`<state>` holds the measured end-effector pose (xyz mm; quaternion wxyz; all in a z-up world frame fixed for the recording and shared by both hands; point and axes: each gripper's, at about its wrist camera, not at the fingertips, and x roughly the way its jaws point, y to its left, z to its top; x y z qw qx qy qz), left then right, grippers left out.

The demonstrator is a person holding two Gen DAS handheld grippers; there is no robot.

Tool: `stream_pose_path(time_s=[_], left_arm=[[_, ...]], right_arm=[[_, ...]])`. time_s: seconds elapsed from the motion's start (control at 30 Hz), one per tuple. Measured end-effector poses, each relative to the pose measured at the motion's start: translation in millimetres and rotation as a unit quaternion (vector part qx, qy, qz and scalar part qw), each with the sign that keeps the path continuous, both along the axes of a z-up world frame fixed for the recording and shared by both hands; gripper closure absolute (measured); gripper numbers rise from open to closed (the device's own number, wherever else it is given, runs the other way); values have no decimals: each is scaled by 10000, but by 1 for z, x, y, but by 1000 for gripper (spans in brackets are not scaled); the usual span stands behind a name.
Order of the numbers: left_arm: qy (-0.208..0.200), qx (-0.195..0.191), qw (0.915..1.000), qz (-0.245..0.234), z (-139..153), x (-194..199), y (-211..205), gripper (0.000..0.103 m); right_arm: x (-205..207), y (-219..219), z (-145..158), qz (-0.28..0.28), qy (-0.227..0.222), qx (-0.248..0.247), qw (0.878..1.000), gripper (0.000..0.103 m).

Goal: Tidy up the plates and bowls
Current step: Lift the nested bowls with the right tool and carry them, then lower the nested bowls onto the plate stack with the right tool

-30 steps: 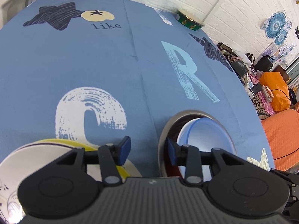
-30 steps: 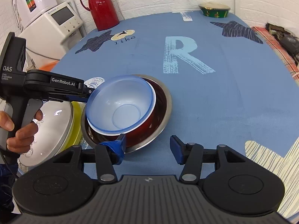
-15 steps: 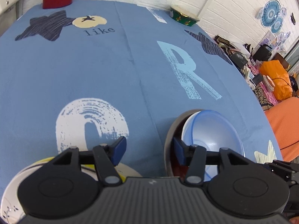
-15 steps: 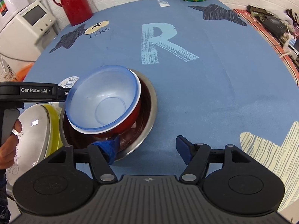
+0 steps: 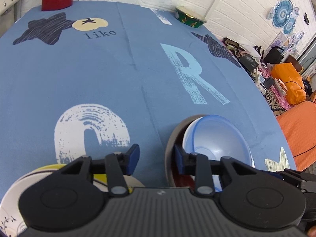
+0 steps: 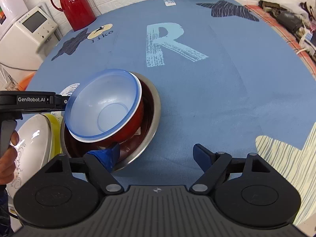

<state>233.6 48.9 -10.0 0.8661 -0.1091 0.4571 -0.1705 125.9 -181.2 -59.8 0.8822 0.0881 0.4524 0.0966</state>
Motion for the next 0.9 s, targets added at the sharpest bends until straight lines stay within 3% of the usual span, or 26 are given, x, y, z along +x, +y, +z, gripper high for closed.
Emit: stream_pose_path(time_s=[0.1, 0.2, 0.4, 0.47, 0.57, 0.67, 0.87, 0.9], left_arm=[[-8, -22, 10000, 43, -1, -1, 0, 72], [43, -55, 9999, 93, 0, -1, 2, 72], [14, 14, 10000, 81, 1, -1, -1, 72], [15, -7, 10000, 64, 1, 0, -1, 72], [74, -85, 9999, -15, -2, 1, -1, 71], [98, -121, 9999, -59, -4, 0, -2, 70], [135, -131, 9998, -23, -7, 2, 2, 57], [125, -122, 9998, -25, -7, 1, 2, 57]], right_arm=[[-5, -3, -4, -63, -154, 151, 9997, 31], [-9, 2, -1, 131, -426, -174, 9989, 28], [12, 0, -1, 180, 300, -78, 9994, 27], [12, 6, -5, 458, 301, -9, 9985, 25], [9, 26, -6, 739, 136, -314, 9967, 25], [9, 36, -5, 776, 72, -580, 9953, 25], [16, 33, -6, 834, 256, -561, 9946, 23], [16, 34, -5, 801, 286, -571, 9947, 27]])
